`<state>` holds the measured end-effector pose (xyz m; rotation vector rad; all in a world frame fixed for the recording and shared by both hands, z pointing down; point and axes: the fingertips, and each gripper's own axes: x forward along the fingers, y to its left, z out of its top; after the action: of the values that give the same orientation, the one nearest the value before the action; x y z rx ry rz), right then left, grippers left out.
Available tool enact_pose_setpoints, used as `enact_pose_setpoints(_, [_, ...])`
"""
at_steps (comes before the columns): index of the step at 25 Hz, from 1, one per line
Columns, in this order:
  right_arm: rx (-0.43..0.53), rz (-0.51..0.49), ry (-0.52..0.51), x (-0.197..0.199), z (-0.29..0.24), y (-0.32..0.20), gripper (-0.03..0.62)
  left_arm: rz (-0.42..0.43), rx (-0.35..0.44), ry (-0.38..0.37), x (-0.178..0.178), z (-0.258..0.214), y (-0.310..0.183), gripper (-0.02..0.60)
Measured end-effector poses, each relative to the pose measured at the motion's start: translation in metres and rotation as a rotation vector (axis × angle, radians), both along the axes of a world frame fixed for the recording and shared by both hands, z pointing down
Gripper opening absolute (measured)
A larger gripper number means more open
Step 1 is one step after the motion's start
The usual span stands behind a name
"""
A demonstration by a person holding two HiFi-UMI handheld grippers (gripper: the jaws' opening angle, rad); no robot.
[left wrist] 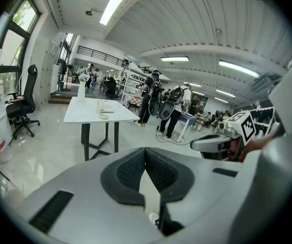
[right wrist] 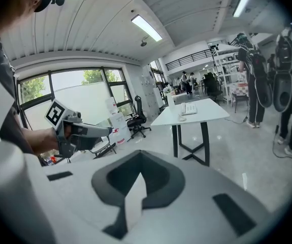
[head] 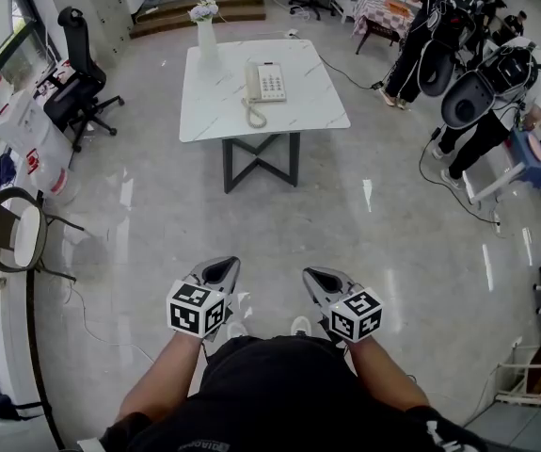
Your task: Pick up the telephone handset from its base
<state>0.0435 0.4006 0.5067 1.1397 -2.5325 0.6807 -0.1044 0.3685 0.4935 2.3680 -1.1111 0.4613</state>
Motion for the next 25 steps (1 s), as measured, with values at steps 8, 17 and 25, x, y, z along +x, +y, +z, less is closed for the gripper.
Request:
enact_pose_setpoints(8, [0.007,0.012,0.004,-0.021,-0.001,-0.007,0.0,0.015,0.014,0.001,-0.019,-0.003,-0.006,0.002])
enact_pose_setpoints(17, [0.018,0.036,0.001,-0.051,-0.002,-0.006,0.001,0.032,0.032,-0.007,-0.049,-0.007,-0.006,0.002])
enact_pose_setpoints(25, [0.008,0.055,0.007,-0.078,0.002,0.011,0.001,0.061,0.025,-0.018,-0.074,-0.002,0.007,0.002])
